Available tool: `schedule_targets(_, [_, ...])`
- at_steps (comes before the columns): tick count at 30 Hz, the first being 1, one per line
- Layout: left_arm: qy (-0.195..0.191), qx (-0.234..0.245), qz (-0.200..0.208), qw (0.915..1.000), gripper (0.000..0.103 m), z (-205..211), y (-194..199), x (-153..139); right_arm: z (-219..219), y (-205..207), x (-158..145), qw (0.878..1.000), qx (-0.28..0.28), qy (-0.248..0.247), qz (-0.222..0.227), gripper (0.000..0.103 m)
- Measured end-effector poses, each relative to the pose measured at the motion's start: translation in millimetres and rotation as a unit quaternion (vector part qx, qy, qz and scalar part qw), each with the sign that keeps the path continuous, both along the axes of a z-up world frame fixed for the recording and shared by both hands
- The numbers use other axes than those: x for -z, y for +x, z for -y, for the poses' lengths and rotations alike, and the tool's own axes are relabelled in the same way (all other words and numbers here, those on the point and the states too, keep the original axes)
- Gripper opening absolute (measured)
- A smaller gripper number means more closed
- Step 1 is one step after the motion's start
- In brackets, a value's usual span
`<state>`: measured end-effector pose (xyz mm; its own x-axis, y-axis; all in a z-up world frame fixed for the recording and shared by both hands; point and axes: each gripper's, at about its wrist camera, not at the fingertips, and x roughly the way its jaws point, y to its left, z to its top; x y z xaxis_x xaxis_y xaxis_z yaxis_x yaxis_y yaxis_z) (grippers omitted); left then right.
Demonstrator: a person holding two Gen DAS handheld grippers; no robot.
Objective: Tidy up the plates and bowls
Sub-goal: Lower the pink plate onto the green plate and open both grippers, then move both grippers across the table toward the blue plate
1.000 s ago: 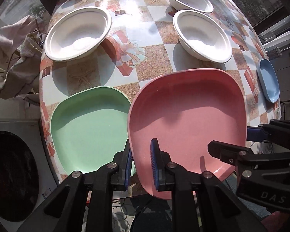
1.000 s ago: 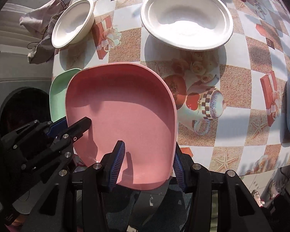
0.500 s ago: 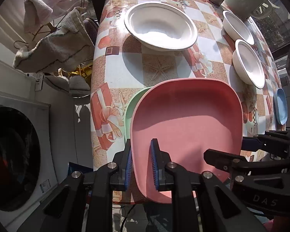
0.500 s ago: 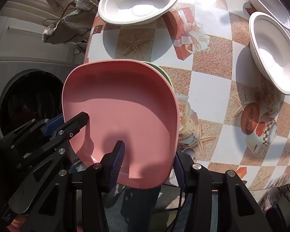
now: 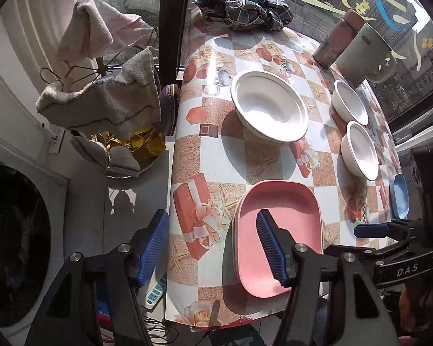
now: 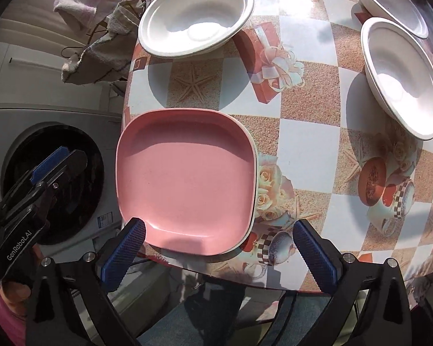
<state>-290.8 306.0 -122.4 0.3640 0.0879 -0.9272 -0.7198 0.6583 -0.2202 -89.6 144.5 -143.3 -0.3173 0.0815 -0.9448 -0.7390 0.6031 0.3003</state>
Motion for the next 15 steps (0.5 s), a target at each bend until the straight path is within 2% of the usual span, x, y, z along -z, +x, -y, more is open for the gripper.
schedule_targets(3, [0.011,-0.029,0.021,0.9993,0.072,-4,-28,-20,10,2,-12,1.0,0.008,0.015,0.006,0.103])
schedule_targets(7, [0.036,-0.069,0.013,0.9969,0.073,9,-59,-46,30,0,-23,1.0,0.005,0.027,0.006,0.103])
schedule_targets(11, [0.054,-0.07,-0.012,0.996,0.073,61,-66,-53,45,-7,-25,0.999,-0.016,0.031,0.015,0.103])
schedule_targets(15, [0.027,-0.041,-0.041,0.9979,0.073,135,-55,-40,74,-12,-26,0.999,-0.016,0.024,0.014,0.103])
